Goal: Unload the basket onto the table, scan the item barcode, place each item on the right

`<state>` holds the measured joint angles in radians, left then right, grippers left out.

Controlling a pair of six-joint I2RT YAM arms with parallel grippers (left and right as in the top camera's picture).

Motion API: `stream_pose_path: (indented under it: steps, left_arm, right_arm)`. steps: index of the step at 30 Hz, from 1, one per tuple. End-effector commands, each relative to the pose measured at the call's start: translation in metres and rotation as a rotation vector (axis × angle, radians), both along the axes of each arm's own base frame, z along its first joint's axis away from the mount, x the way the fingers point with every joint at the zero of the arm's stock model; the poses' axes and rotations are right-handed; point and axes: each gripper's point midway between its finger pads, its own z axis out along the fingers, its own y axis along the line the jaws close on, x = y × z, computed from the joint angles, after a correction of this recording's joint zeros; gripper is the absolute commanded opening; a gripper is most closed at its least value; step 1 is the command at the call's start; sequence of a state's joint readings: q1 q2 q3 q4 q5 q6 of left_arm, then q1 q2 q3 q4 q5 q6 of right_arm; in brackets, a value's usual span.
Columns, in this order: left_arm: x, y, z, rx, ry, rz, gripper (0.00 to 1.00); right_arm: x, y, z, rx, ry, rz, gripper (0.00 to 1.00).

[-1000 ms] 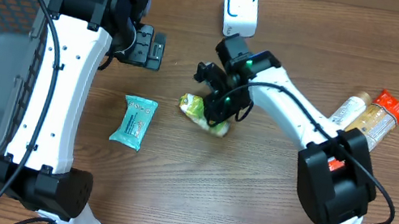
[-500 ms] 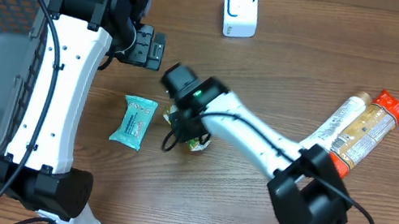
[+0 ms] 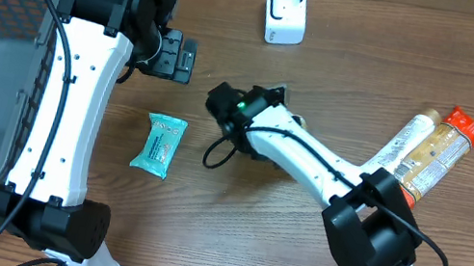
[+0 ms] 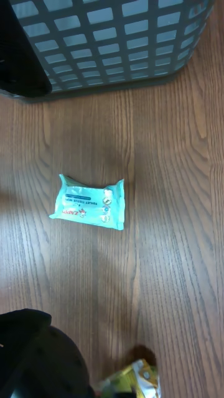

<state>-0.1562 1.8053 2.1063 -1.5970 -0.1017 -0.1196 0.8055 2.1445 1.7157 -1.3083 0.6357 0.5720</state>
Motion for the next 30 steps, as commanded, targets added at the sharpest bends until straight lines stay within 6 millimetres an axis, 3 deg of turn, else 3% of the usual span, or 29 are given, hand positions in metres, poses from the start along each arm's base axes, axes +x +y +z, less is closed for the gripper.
stream_pose_path:
  steps: [1, 4, 6, 7, 8, 10, 16, 20, 22, 26, 30]
  left_arm:
    - [0.002, 0.001, -0.002, 0.004, 0.006, -0.009, 1.00]
    - [0.002, 0.002, -0.002, 0.004, 0.006, -0.009, 1.00]
    - [0.002, 0.002, -0.002, 0.004, 0.006, -0.009, 1.00]
    - [0.002, 0.001, -0.002, 0.004, 0.006, -0.009, 1.00]
    - [0.002, 0.001, -0.002, 0.004, 0.006, -0.009, 1.00]
    - [0.002, 0.001, -0.002, 0.004, 0.006, -0.009, 1.00]
    - [0.002, 0.001, -0.002, 0.004, 0.006, -0.009, 1.00]
    - [0.002, 0.001, -0.002, 0.004, 0.006, -0.009, 1.00]
    - [0.002, 0.001, -0.002, 0.004, 0.006, -0.009, 1.00]
    - [0.002, 0.001, -0.002, 0.004, 0.006, -0.009, 1.00]
    - [0.002, 0.001, -0.002, 0.004, 0.006, -0.009, 1.00]
  right_arm:
    - [0.001, 0.010, 0.011, 0.050, -0.051, 0.015, 0.04]
    - [-0.009, 0.021, -0.010, 0.078, -0.026, 0.043, 0.04]
    - [-0.019, 0.031, -0.017, 0.093, -0.009, 0.070, 0.10]
    - [-0.023, 0.037, -0.019, 0.105, 0.005, 0.088, 0.21]
    - [-0.028, 0.045, -0.021, 0.123, 0.025, 0.114, 0.40]
    - [-0.040, 0.067, -0.026, 0.180, 0.079, 0.179, 0.59]
    - [-0.074, 0.124, -0.041, 0.437, 0.319, 0.384, 0.64]
    - [-0.065, 0.119, -0.037, 0.484, 0.331, 0.345, 0.64]
    - [-0.054, 0.111, -0.024, 0.523, 0.311, 0.316, 0.66]
    - [-0.028, 0.095, 0.020, 0.630, 0.229, 0.273, 0.71]
    - [0.001, 0.065, 0.068, 0.724, 0.111, 0.207, 0.76]
